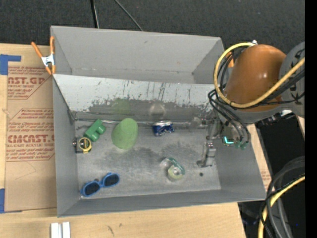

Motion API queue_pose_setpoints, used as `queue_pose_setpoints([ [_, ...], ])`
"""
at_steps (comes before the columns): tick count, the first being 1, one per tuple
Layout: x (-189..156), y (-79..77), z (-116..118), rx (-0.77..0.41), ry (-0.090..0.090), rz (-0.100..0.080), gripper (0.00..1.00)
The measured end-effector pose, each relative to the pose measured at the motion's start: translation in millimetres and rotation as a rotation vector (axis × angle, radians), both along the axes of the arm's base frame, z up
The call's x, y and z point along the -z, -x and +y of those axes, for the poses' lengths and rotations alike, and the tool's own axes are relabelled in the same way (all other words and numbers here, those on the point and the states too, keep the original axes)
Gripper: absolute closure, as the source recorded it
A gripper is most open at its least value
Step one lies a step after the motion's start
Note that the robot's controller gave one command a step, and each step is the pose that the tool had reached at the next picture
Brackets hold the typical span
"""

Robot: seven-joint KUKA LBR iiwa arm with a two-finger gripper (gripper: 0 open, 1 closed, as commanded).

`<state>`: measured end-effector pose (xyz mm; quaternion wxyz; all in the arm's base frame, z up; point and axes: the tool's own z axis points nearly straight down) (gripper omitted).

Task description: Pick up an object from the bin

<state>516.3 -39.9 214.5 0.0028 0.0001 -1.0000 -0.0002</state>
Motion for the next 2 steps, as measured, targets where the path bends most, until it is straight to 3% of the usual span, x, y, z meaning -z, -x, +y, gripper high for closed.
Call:
queue_pose_setpoints([
  [1, 148.8, 21.0, 40.1, 0.181, 0.0, 0.002, 0.0],
  [2, 114.5, 26.2, 6.0, 0.378, 0.002, -0.007, 0.0],
])
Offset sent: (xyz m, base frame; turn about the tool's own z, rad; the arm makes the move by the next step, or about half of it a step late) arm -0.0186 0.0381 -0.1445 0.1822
